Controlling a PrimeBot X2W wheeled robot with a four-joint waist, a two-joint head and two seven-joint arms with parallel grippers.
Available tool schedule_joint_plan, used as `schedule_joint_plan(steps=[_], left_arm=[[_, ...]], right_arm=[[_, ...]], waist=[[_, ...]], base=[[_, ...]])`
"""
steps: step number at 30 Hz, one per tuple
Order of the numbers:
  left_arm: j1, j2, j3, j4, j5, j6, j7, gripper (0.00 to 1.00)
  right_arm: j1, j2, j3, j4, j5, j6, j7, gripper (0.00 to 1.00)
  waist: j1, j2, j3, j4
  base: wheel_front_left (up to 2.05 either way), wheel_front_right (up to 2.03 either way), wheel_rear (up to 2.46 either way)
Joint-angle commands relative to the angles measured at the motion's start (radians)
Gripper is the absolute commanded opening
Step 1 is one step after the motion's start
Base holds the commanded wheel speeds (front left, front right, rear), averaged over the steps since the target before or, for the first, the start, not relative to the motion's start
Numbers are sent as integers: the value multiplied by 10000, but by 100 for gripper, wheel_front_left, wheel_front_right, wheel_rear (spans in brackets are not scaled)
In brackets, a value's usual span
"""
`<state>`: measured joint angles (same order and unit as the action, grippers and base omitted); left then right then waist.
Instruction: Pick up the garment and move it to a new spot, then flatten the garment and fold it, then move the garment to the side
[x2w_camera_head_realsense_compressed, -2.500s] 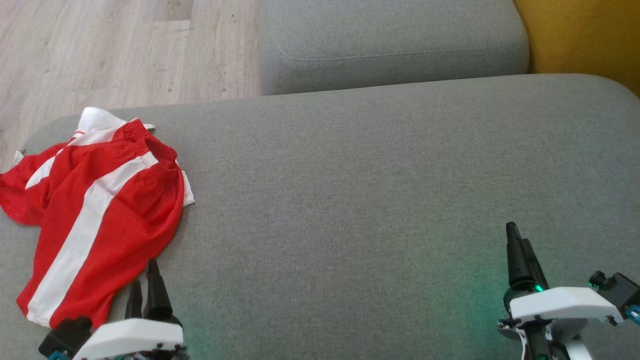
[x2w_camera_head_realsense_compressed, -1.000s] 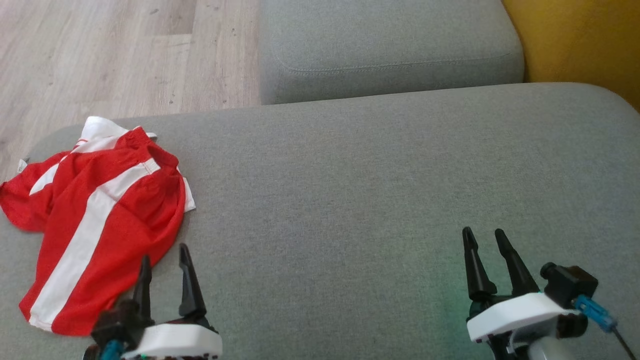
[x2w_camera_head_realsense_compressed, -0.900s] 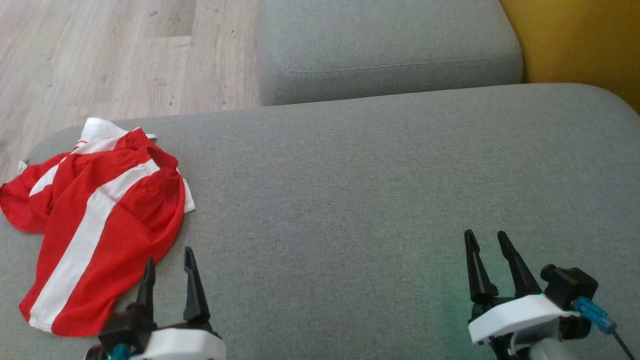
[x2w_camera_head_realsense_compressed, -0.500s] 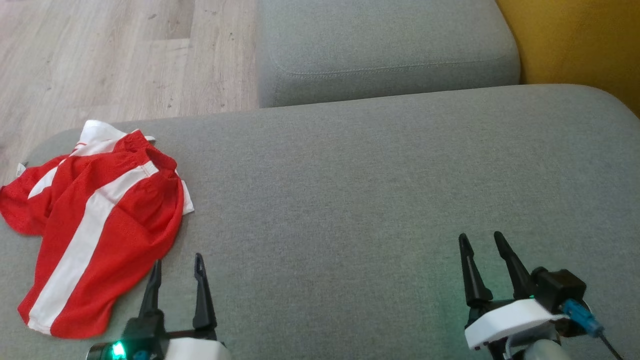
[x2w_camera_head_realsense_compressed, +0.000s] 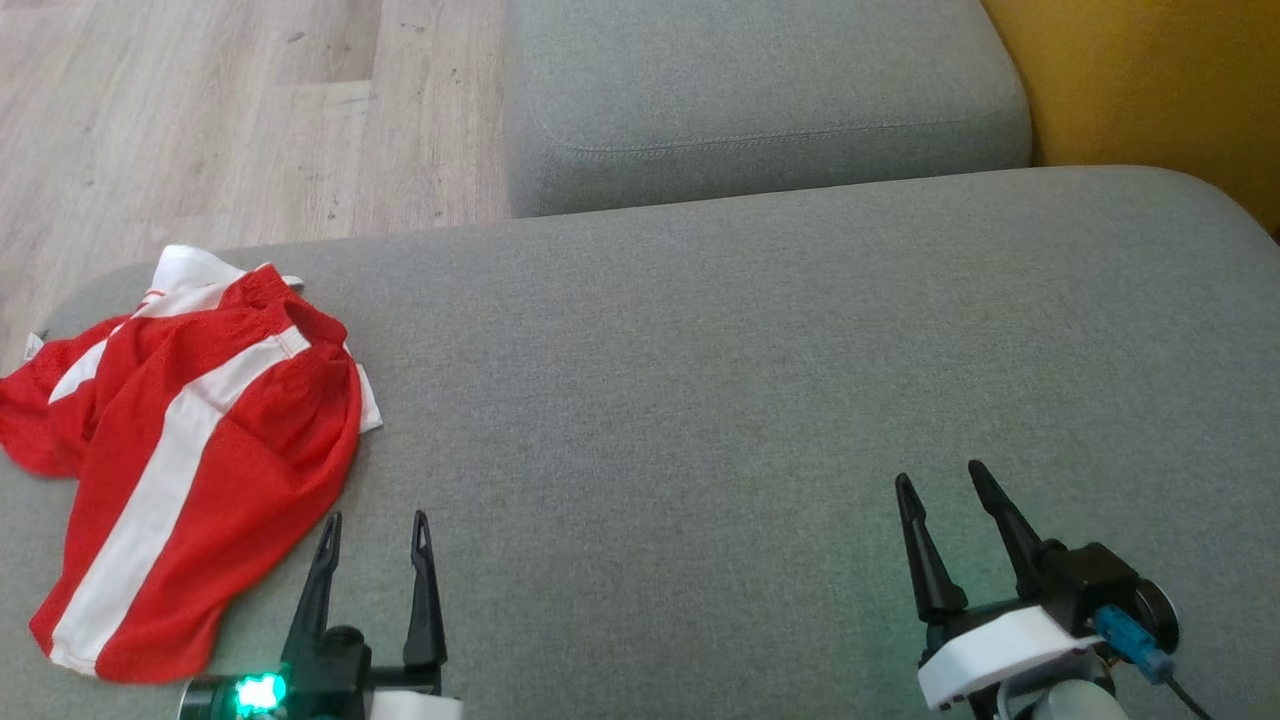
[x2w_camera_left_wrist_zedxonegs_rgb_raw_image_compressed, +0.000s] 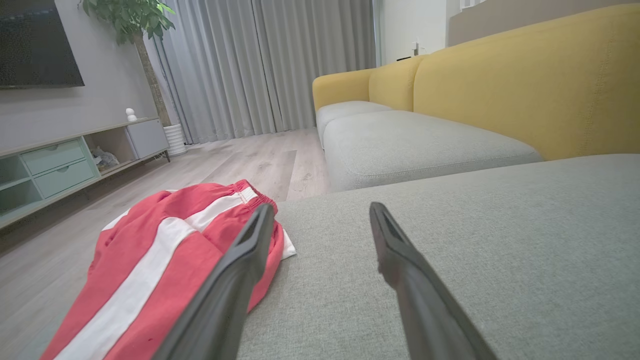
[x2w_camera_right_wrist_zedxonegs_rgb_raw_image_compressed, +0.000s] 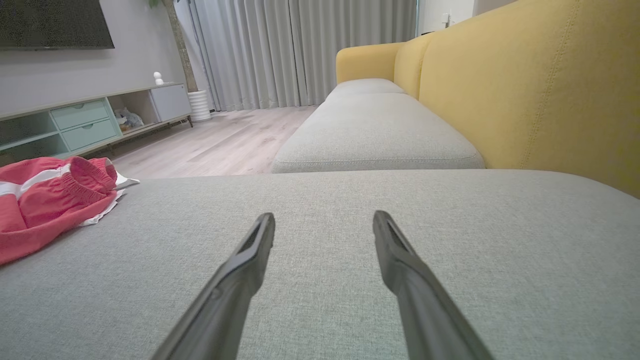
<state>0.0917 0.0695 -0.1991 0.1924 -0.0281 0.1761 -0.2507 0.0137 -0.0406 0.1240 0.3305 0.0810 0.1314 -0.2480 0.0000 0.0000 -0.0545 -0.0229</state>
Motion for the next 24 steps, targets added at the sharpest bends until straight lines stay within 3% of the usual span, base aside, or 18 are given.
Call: schedule_joint_plan(steps=[1,16,24], left_arm=[[-271,88,260,-258,65,49,-111,100],[-291,-15,444,-149,-1,-52,-111,100],[-368,-33,375,-84,101,-78,-111,100]], right_arm=[[-340,-97,234,-284,-84,-7,-137,100],[-334,-97,-22,-145,149,-7,-137,100],[-183,-97,20,-104,241,-7,-137,100]], waist=[[0,0,6,1],[0,0,31,138],[0,0,-9,1066]], base=[[0,0,0],[0,0,0],[0,0,0]])
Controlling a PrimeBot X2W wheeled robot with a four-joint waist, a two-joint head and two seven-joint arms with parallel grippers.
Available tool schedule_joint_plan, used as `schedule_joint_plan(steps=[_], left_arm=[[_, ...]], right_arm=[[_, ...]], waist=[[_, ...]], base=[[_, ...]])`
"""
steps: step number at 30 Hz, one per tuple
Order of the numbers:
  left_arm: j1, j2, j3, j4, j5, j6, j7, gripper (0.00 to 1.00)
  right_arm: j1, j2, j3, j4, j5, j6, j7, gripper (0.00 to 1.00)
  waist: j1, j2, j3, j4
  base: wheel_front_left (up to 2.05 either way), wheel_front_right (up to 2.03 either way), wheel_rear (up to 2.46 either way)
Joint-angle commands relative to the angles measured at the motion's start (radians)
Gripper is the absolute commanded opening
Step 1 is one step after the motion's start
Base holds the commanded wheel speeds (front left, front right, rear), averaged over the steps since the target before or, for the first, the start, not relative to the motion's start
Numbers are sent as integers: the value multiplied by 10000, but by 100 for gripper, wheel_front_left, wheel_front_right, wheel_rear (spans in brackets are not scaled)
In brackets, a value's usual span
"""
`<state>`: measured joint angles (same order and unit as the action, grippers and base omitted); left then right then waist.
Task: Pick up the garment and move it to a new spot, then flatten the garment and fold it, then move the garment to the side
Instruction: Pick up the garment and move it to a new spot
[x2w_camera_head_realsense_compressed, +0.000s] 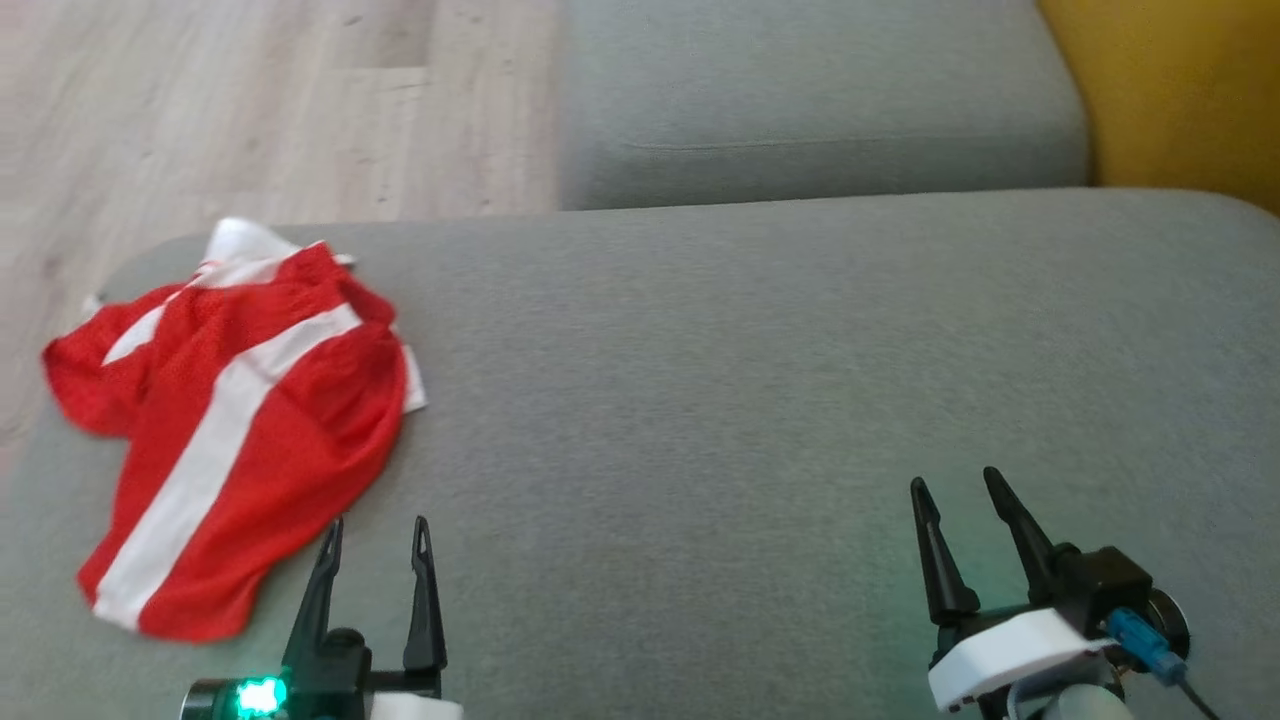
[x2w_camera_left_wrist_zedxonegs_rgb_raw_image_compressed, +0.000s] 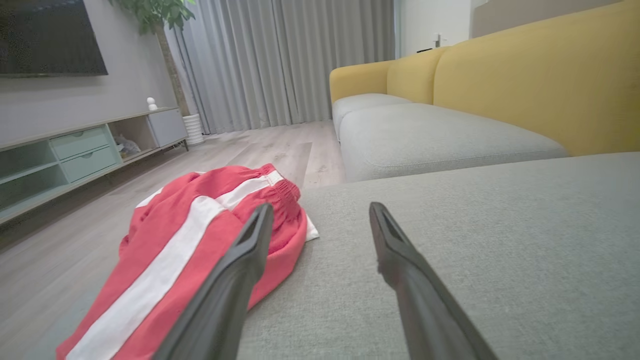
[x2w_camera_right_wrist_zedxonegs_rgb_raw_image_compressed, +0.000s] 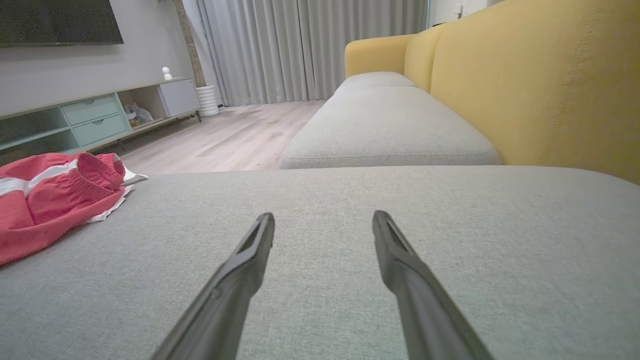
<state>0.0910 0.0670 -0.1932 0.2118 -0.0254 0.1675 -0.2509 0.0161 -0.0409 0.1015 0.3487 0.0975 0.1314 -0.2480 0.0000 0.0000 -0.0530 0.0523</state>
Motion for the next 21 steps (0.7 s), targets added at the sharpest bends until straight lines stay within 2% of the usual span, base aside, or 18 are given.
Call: schedule_joint_plan(steps=[1,5,6,13,21], left_arm=[[-354,-2,325,-273,77,5,-109,100],[-244,40,361,-276,91,12,-109,100],[-244,40,361,-276,91,12,-109,100],[-73,224,576,-326,29,-28,-109,100],[73,397,863,-782,147,160,-109,100]], right_arm=[[-185,-93,271,-285,90,-7,-137,100],[-42,-93,355,-273,164,-7,-137,100],[-42,-93,355,-273,164,-7,-137,100],[89,-93,602,-236,317,-7,-138,100],[194,-93,705,-224,332,-7,-138,100]], waist=[[0,0,-39,496],[0,0,-124,1373],[0,0,-124,1373],[0,0,-213,2962],[0,0,-134,3923]], base=[[0,0,0],[0,0,0],[0,0,0],[0,0,0],[0,0,0]])
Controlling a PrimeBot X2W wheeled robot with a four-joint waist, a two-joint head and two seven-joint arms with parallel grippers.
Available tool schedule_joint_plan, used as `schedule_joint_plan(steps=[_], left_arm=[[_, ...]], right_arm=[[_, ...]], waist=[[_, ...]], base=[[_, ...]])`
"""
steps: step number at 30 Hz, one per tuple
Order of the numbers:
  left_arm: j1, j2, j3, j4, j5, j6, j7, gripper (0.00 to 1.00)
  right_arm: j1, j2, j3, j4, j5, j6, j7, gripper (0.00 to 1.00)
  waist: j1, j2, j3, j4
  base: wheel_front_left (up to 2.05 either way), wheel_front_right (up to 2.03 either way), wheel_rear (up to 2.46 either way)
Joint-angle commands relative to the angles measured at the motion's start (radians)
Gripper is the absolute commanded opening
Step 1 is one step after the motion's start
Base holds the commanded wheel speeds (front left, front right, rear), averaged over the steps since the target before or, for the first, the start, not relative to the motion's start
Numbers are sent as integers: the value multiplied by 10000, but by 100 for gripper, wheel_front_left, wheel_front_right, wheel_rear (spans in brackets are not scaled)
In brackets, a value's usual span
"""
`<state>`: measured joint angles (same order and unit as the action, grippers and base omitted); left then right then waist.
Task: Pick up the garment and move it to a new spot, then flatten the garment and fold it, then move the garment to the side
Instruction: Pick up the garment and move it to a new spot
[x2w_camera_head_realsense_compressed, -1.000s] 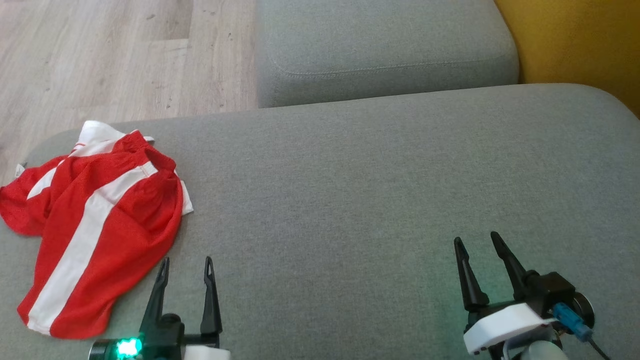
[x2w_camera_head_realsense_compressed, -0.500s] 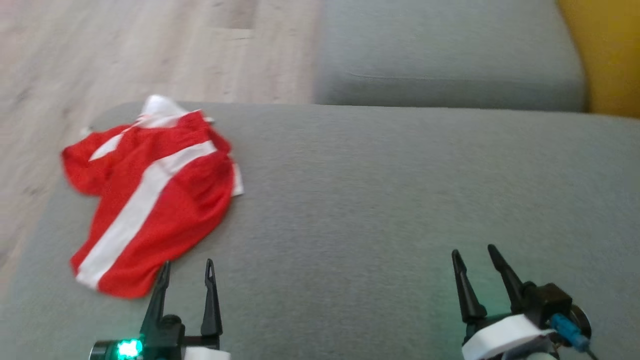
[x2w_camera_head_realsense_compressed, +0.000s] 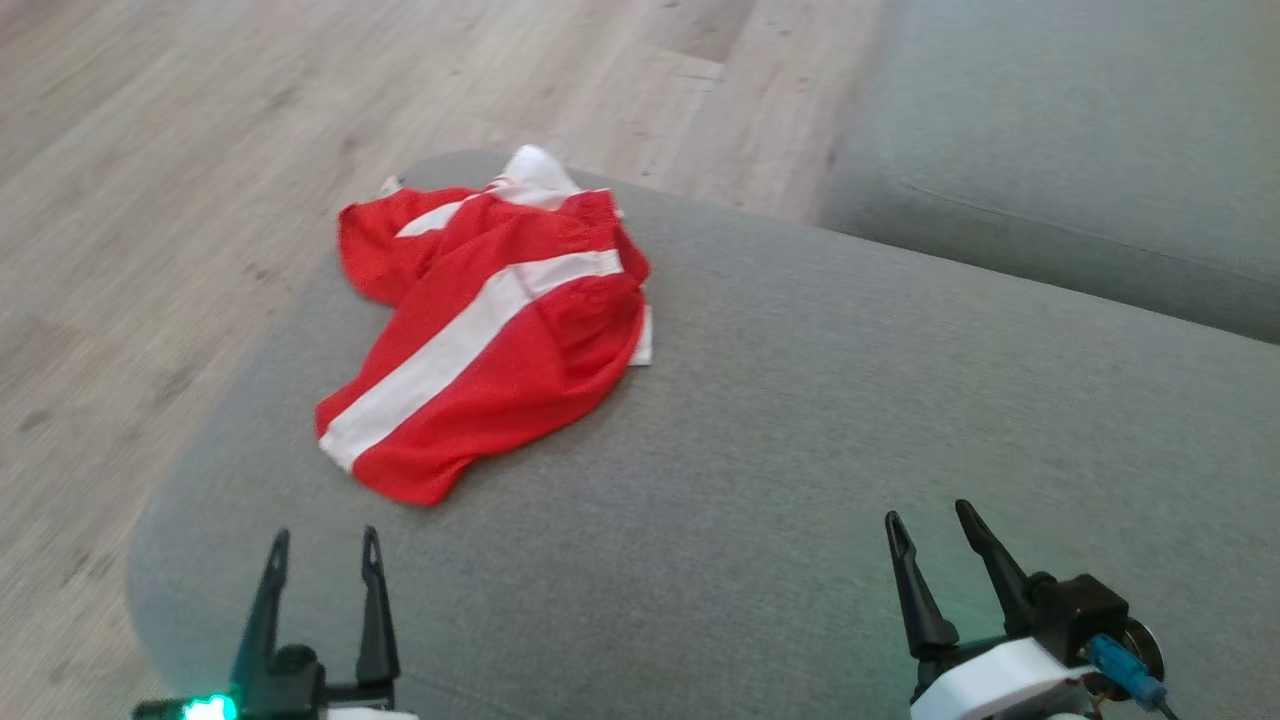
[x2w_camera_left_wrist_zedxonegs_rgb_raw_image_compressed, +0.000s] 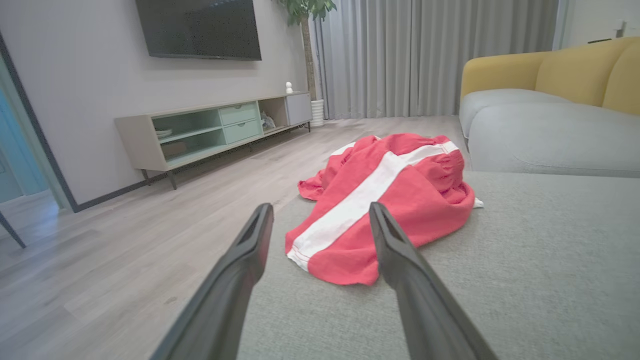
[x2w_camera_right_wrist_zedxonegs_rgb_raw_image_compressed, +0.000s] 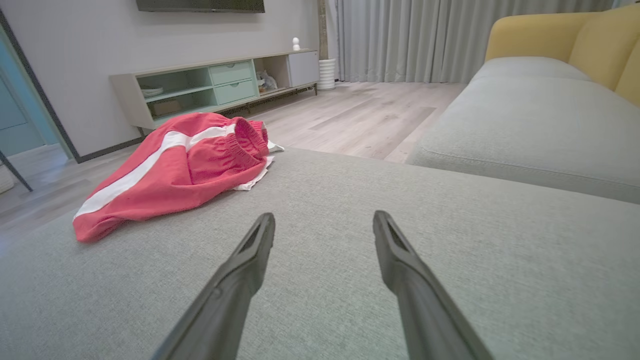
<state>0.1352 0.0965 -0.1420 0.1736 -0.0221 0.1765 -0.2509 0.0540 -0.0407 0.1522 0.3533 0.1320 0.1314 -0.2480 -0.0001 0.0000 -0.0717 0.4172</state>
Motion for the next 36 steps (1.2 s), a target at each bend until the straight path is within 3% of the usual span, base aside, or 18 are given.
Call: schedule_joint_plan(steps=[1,9,15,19,24,30,36], left_arm=[[-393,141,368,-521,148,93,-109,100],[-1817,816,446,-2666,363,-95,-109,100],[-4689,1623,162,-2991,632,-865,-109,100],[-7185,1823,-307,-1667,563,-1765,-55,100],[-10085,1564,-990,773,82,-2769,1098,100],[-12049,1403,-2015,3881,-788,-3055,2888,100],[-12288,1284,-3352,5707,-2391,-3068,4102,100]], right_arm=[[-173,-95,183,-267,-42,-7,-138,100],[-538,-95,-193,-510,-1077,-7,-138,100],[-1264,-135,-956,-868,-2602,-7,-138,100],[-1648,-594,-1279,-1329,-3067,-7,-138,100],[-2043,-1278,-1537,-2027,-3232,-7,-138,100],[-2177,-1821,-1673,-2578,-3153,-7,-138,100],[-2153,-1938,-1818,-2754,-3081,-7,-138,100]], waist=[[1,0,96,346],[1,0,1484,384],[1,0,3218,213],[1,0,4247,133],[1,0,5266,-85],[1,0,5906,-486],[1,0,6145,-764]], base=[[0,0,0],[0,0,0],[0,0,0],[0,0,0],[0,0,0],[0,0,0],[0,0,0]])
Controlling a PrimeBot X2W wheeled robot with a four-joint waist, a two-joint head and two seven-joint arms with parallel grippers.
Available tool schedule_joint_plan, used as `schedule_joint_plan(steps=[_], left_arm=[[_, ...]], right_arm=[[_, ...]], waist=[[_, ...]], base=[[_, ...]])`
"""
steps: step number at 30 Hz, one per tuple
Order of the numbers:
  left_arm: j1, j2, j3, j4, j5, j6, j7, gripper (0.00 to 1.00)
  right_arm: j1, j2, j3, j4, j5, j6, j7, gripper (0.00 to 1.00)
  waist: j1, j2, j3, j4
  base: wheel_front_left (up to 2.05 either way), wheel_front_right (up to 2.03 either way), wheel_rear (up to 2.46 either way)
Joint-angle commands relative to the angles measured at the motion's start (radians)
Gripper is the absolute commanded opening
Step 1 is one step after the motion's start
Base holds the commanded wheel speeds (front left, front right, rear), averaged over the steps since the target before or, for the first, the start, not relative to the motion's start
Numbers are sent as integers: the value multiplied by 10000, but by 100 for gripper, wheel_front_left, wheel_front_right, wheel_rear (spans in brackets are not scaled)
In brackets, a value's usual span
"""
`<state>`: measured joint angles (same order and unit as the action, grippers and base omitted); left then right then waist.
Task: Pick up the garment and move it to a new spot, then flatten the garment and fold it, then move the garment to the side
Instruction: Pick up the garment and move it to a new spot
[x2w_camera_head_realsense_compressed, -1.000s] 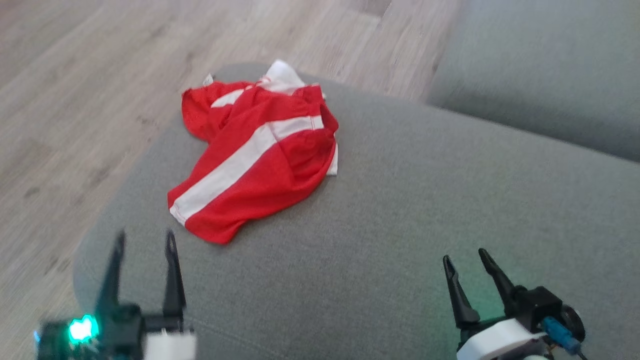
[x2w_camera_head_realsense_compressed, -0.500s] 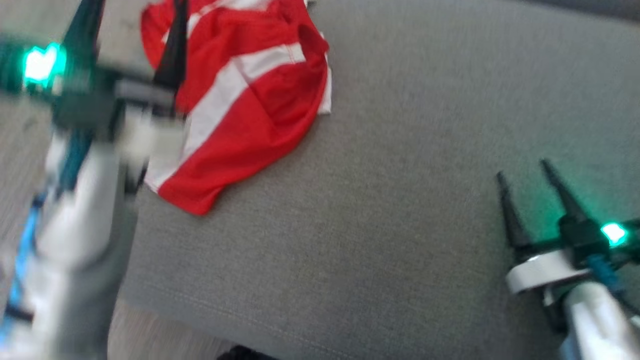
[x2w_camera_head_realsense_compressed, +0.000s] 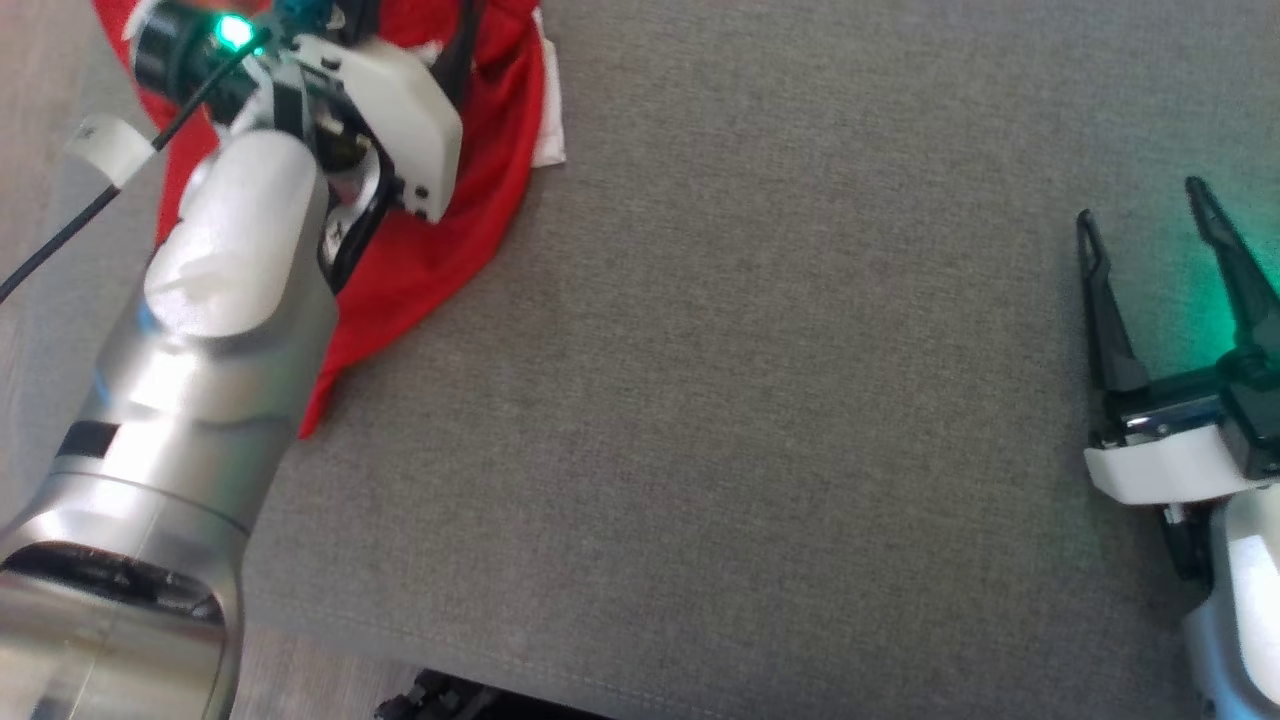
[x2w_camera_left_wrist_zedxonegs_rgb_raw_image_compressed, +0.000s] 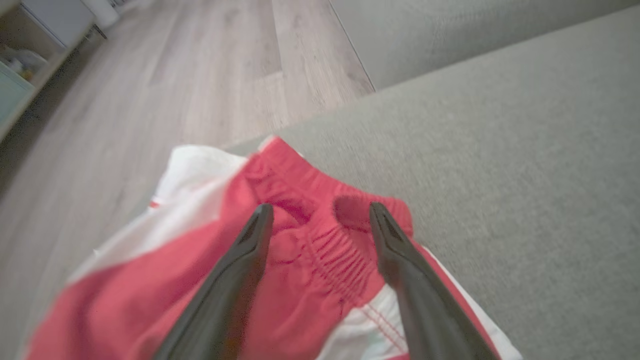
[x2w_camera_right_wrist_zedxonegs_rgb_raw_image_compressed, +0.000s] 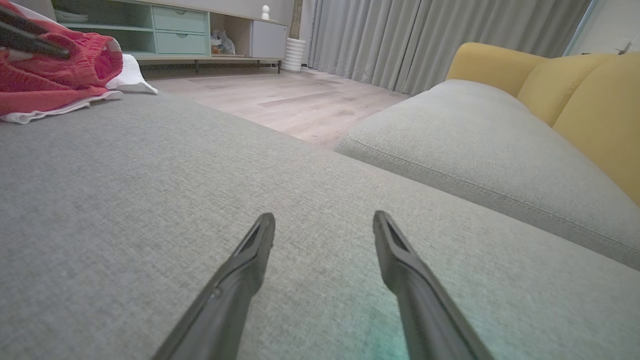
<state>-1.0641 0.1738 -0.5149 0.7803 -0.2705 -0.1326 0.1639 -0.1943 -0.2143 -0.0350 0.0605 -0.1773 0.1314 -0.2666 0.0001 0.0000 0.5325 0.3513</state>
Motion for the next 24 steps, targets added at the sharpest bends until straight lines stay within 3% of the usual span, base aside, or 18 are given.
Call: schedule_joint_plan(steps=[1,4,7,8,17,24], left_arm=[[-283,556,183,-111,-187,23,98,100],[-357,793,-352,570,-479,22,272,100],[-543,966,-688,915,-403,21,-236,100],[-590,987,-800,1008,-416,21,-392,0],[-1777,1272,-1030,1229,-188,104,-2032,0],[-3006,1717,-1585,-212,358,76,-2071,0]], right_arm=[[330,-211,29,147,15,-7,48,100],[326,-226,-65,41,-5,-7,48,100],[321,-208,-100,16,-43,-7,48,100],[322,-186,-95,27,-59,-7,48,100],[283,193,195,340,53,-7,48,100],[-33,1192,559,857,464,-7,48,100]], waist=[[-1,0,164,-134],[-1,0,334,-138],[-1,0,383,-103],[-1,0,356,-87],[-1,0,-536,-258],[-1,0,-1931,-1591]], base=[[0,0,0],[0,0,0],[0,0,0],[0,0,0],[0,0,0],[0,0,0]])
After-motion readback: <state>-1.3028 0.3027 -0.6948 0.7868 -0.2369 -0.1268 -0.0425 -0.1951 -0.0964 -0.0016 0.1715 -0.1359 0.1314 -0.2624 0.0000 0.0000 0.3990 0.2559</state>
